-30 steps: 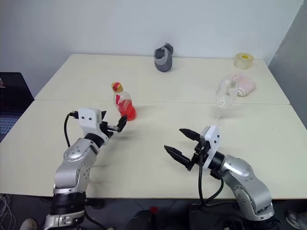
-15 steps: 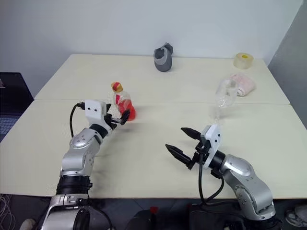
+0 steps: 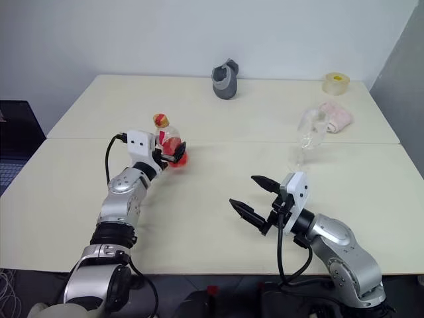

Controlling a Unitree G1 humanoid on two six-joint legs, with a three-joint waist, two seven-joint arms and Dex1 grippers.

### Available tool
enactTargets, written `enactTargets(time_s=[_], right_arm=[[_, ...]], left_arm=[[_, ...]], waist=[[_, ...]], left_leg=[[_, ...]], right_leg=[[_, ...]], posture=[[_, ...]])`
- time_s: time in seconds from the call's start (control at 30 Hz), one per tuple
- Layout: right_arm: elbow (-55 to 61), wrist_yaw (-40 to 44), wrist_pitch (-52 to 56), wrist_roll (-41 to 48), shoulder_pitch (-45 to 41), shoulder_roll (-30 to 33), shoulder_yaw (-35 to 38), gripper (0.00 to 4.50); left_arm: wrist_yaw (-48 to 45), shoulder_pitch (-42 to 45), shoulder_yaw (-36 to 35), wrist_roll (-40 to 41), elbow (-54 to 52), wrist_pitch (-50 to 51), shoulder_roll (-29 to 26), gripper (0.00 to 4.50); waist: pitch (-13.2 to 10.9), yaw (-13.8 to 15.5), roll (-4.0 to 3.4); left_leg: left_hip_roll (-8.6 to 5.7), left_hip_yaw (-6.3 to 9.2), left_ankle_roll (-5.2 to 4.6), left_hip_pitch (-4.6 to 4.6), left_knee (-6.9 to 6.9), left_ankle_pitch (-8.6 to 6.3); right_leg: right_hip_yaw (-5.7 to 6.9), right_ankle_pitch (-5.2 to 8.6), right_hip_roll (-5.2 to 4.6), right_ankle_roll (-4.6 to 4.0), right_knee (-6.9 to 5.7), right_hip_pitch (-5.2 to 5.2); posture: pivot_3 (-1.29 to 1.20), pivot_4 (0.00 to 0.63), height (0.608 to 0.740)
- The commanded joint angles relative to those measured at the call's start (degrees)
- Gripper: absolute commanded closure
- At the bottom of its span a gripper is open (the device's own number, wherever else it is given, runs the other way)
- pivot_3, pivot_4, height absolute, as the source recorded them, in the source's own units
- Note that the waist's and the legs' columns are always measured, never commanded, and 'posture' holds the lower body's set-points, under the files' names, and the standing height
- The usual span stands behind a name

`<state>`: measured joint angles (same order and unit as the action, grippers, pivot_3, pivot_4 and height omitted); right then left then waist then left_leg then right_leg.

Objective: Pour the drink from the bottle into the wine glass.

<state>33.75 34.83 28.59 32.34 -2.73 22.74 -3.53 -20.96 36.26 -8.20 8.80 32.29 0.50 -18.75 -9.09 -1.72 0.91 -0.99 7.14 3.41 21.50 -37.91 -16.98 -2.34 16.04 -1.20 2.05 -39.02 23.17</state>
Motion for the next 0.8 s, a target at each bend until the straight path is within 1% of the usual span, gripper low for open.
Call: enactTargets(time_s=[0.03, 0.07, 0.13, 0.33, 0.37, 0.4, 0.47, 0.57, 0.77, 0.8], right_arm=[[2.3, 0.0, -0.3, 1.2, -0.3, 0.5, 0.9, 0.01], [2.2, 0.0, -0.3, 1.2, -0.3, 0.6, 1.0, 0.00], [2.2, -0.2, -0.4, 1.2, -0.3, 0.8, 1.1, 0.00], [1.6, -0.4, -1.0, 0.7, -0.2, 1.3, 1.5, 0.00], [1.5, -0.5, -1.1, 0.4, -0.3, 1.4, 1.4, 0.00], [1.3, -0.5, -1.1, 0.3, -0.4, 1.4, 1.4, 0.00], [1.0, -0.5, -1.2, 0.0, -0.8, 1.5, 1.2, 0.00], [0.5, -0.8, -0.7, -0.3, -2.6, 1.4, 0.7, 0.00], [-3.0, -6.0, 5.7, 0.8, -13.2, -1.1, 0.6, 0.00], [-3.6, -6.5, 6.4, 0.7, -14.4, -1.3, 0.6, 0.00]], left_arm=[[-1.0, 2.5, -0.8, 0.6, 1.6, -4.5, 0.3, 0.18], [-1.2, 2.7, -1.0, 1.0, 1.9, -5.2, 0.6, 0.29], [-1.3, 2.8, -1.2, 1.3, 2.3, -6.2, 0.8, 0.73], [-1.4, 2.5, -1.3, 1.3, 2.0, -6.8, 0.8, 2.67], [-1.4, 2.4, -1.4, 1.3, 1.8, -6.7, 0.8, 2.93], [-1.4, 2.3, -1.4, 1.3, 1.5, -6.6, 0.8, 3.07], [-1.5, 2.1, -1.2, 1.2, 0.7, -6.2, 0.8, 3.18], [-2.4, 1.4, -0.4, 1.1, -2.3, -4.5, 0.6, 3.19], [-9.4, -0.7, 3.4, 2.5, -13.4, 3.6, -0.1, 3.19], [-10.0, -0.8, 3.7, 2.7, -14.5, 4.4, -0.2, 3.19]], waist=[[0.0, 0.0, 0.00], [0.0, 0.0, 0.00], [0.0, 0.0, 0.00], [0.0, 0.0, 0.00], [0.0, 0.0, 0.00], [0.0, 0.0, 0.00], [0.0, 0.0, 0.00], [0.0, 0.0, 0.00], [0.0, -0.2, 0.00], [0.0, -0.1, 0.00]], left_leg=[[0.00, 0.01, 0.00, 0.01, 0.00, 0.00], [-0.01, 0.03, 0.00, 0.01, -0.01, 0.00], [-0.06, 0.06, 0.00, 0.03, -0.02, 0.00], [-0.08, 0.12, -0.01, 0.04, -0.03, 0.00], [-0.09, 0.13, -0.01, 0.05, -0.03, 0.00], [-0.09, 0.14, 0.00, 0.06, -0.04, 0.00], [-0.10, 0.16, 0.00, 0.07, -0.04, 0.00], [-0.11, 0.19, -0.01, 0.07, -0.04, 0.00], [-0.14, 0.37, 0.04, 0.10, -0.05, 0.04], [-0.14, 0.39, 0.17, 0.12, -0.05, 0.11]], right_leg=[[0.01, 0.00, 0.00, 0.00, 0.00, 0.00], [0.01, 0.00, -0.01, 0.00, 0.00, 0.00], [0.03, 0.00, -0.04, 0.00, 0.00, 0.00], [0.05, 0.00, -0.05, 0.00, -0.01, 0.00], [0.06, 0.00, -0.05, 0.00, -0.01, 0.01], [0.06, 0.00, -0.05, 0.00, -0.01, 0.01], [0.06, 0.00, -0.06, 0.00, -0.01, 0.01], [0.06, 0.00, -0.06, 0.00, -0.01, 0.02], [0.09, 0.00, -0.06, 0.01, -0.03, 0.04], [0.07, 0.00, -0.07, 0.00, -0.02, 0.06]], posture=[[0.00, 0.150, 0.740], [0.00, 0.150, 0.740], [0.00, 0.150, 0.740], [0.00, 0.150, 0.740], [0.00, 0.150, 0.740], [0.00, 0.150, 0.740], [0.00, 0.150, 0.740], [0.00, 0.150, 0.740], [0.00, 0.150, 0.740], [0.00, 0.150, 0.740]])
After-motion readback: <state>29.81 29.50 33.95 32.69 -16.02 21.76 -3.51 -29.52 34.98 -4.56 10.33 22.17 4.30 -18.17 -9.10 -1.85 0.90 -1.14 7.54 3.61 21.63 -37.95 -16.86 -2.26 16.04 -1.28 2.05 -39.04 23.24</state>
